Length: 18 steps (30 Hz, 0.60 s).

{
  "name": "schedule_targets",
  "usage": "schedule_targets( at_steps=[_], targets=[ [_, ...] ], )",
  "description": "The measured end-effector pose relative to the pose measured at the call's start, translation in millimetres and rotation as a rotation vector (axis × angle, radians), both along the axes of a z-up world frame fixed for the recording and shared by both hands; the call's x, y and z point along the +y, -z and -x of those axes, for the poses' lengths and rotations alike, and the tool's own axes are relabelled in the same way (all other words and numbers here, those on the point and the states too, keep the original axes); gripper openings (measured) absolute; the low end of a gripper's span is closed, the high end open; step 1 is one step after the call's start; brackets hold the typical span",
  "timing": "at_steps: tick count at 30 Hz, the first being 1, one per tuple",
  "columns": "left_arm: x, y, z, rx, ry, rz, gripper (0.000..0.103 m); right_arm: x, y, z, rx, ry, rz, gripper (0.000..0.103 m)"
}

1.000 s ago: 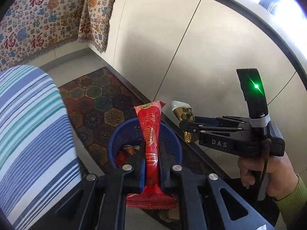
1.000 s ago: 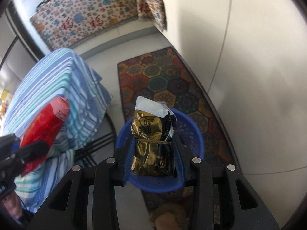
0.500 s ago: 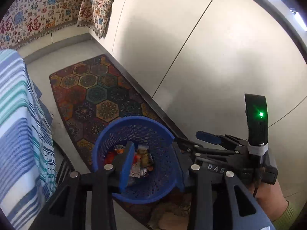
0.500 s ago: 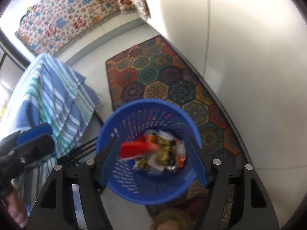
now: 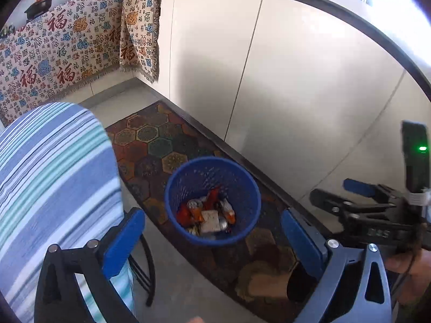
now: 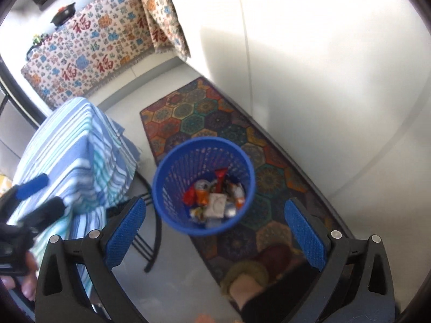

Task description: Collect trash

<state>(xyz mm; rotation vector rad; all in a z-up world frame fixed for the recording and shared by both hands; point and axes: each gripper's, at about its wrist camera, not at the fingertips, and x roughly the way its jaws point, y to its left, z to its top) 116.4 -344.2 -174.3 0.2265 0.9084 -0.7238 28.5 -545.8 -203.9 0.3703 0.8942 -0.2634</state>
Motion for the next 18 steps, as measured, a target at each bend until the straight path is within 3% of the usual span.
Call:
schedule_targets(
  at_steps=[8, 12, 18],
  targets=[
    [19, -15, 42, -0.093, -0.062, -0.027, 0.103, 24, -32, 56, -0.009, 0.010, 0.084, 0.103],
    [19, -27, 51, -0.168, -0.114, -0.094, 0.103, 34, -43, 63, -0.024, -0.005, 0.116, 0.103],
    [29, -32, 50, -0.087, -0.123, -0.052, 0.103, 49, -51, 67, -0.021, -0.012, 0.132, 0.103]
  ],
)
